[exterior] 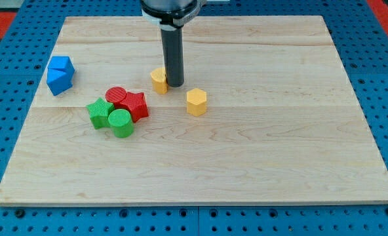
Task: Move the yellow hexagon closer to the red star and the yellow heart
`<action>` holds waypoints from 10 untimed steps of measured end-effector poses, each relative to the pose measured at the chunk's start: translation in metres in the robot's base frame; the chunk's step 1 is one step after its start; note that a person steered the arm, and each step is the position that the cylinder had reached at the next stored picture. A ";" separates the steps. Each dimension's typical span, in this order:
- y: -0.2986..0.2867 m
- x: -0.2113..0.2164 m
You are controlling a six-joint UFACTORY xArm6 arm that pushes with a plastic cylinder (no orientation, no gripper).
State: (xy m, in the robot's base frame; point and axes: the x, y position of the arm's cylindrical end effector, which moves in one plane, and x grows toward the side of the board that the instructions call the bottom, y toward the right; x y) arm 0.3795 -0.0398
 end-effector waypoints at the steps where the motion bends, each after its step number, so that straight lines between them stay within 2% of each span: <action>1: 0.036 0.011; 2: 0.111 0.029; 3: 0.135 0.060; 5: 0.051 0.065; 8: 0.012 0.078; 10: -0.021 0.065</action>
State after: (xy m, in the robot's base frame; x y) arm 0.4446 -0.0606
